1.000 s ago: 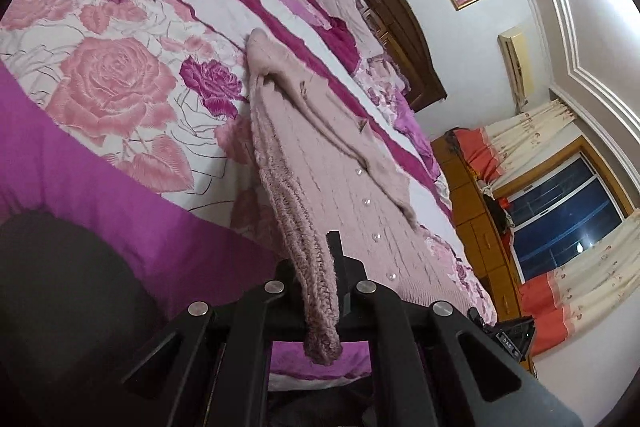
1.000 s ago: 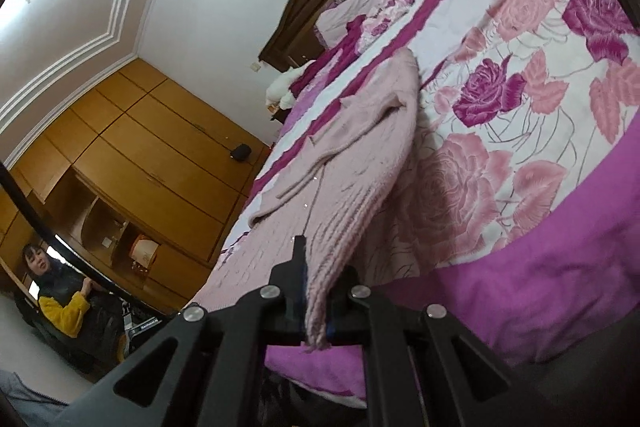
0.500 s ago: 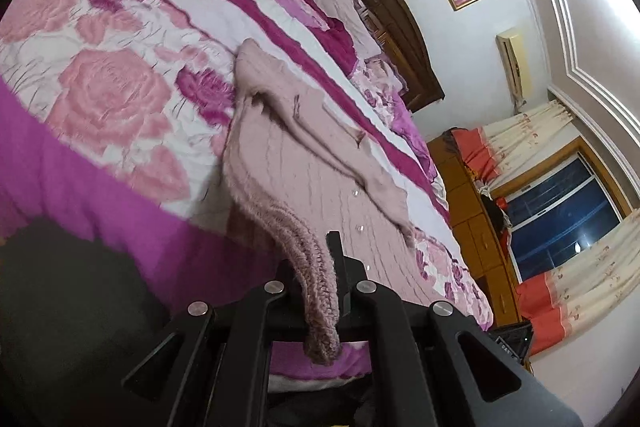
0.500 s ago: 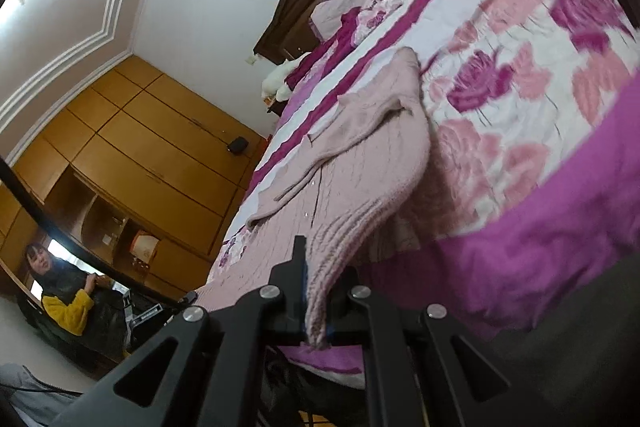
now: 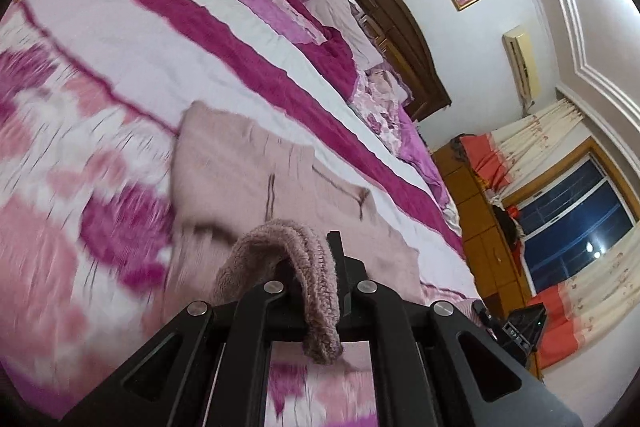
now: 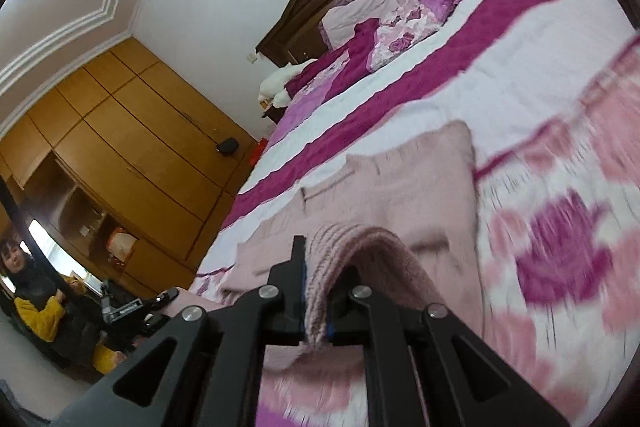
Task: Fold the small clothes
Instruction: 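Lift the hem with both grippers and fold it toward the collar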
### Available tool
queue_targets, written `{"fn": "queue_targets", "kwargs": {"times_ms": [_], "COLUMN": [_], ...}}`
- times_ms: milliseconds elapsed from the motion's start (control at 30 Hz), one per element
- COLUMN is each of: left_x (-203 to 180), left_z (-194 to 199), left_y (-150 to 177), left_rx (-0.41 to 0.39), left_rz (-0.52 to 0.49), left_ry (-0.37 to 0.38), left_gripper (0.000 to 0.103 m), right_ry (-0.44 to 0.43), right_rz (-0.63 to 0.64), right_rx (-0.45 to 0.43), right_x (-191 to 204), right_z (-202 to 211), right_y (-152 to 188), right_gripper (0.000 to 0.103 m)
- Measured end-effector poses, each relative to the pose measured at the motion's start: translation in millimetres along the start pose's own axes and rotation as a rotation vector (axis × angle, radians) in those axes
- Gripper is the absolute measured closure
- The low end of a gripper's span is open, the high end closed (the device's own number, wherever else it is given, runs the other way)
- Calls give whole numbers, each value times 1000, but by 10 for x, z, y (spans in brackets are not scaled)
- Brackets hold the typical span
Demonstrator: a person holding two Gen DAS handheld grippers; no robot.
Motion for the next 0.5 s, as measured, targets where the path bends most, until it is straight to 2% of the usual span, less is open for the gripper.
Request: {"fn": "queue_targets", "kwargs": {"times_ms": [167, 333, 500], "left_x": [7, 118, 307], "left_z": [-442, -719, -857], "left_y": [-367, -626, -788], "left_rx": [0, -6, -21], "left_rz": [-64, -70, -36], "left_ry": [-51, -66, -53], "left_gripper": [103, 103, 103], "right_ry": [-2, -4, 0], "right_rz": [9, -29, -55], "right_rx": [10, 14, 11], "right_x": [21, -94, -224], "right_z": [-514, -913, -1133], "right_y": [-331, -559, -748], "right_gripper": [96, 96, 96]}}
Point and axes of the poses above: each gripper's, at about its wrist camera, not at the fingertips, and z roughly against the way its jaws point, x to its left, y to its underside, the point moved 1 cm from there along -z, roughly the way its jaws point, and after that the axes turned 12 degrees about y, right-handed, at the moved point
